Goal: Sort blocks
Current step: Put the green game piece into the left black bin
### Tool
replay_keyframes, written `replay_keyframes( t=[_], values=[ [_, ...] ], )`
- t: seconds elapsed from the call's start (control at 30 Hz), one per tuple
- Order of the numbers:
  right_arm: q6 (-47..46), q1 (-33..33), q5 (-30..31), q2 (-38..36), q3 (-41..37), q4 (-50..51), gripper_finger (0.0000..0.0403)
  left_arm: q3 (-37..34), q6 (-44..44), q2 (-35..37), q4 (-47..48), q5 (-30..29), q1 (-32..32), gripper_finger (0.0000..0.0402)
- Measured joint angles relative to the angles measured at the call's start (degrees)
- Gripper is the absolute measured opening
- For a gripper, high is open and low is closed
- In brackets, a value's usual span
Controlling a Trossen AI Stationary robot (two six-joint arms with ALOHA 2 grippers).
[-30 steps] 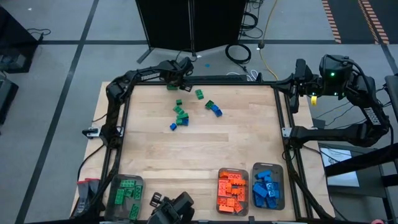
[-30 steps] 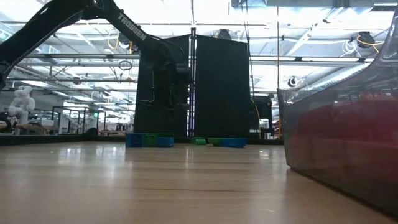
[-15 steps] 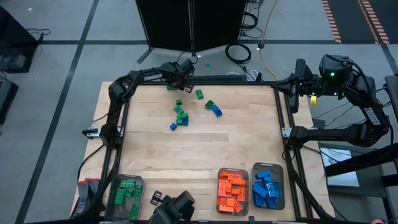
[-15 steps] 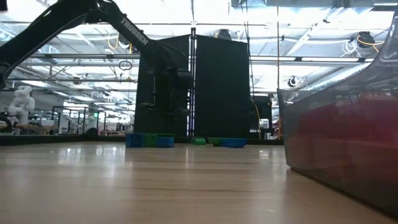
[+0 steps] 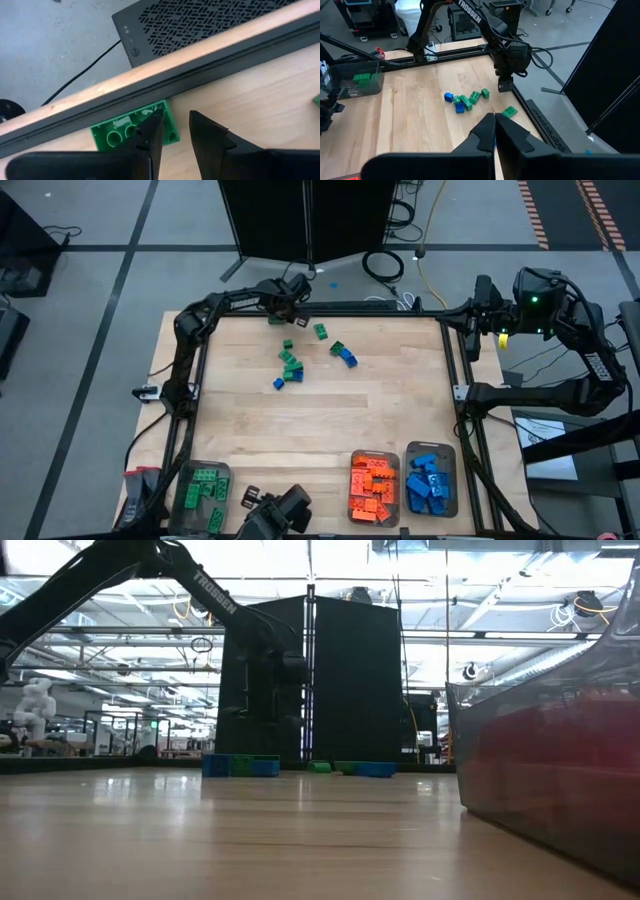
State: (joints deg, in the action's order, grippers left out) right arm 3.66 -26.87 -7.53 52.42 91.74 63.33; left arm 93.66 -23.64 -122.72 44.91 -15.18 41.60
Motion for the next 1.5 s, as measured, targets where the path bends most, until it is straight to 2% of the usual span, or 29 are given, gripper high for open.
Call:
replay_keyframes(
  t=[0.63, 0.73, 0.93, 1.27, 1.5],
  values=[
    [-0.44, 0.0, -0.02, 0.0, 0.0, 0.38, 0.0009, -2.4, 0.04, 0.09, -4.09, 0.53, 0.09, 0.0093],
    [-1.62, 0.0, -0.04, 0.0, 0.0, 0.44, 0.0009, -2.4, 0.07, 0.09, -4.18, 0.14, 0.36, 0.0077],
    [-1.75, 0.0, -0.04, 0.0, 0.0, 1.34, 0.0009, -2.4, 1.53, 0.07, -5.26, -0.06, 0.48, 0.0007],
    [-3.03, -0.01, -0.04, 0.0, 0.0, 1.92, 0.0009, -2.4, 1.51, 0.07, -5.37, 0.12, 0.26, 0.0003],
    [-3.02, 0.0, -0.02, 0.0, 0.0, 1.92, 0.0009, -2.4, -0.15, 0.0, -4.85, 4.58, -2.13, 0.0001]
  ],
)
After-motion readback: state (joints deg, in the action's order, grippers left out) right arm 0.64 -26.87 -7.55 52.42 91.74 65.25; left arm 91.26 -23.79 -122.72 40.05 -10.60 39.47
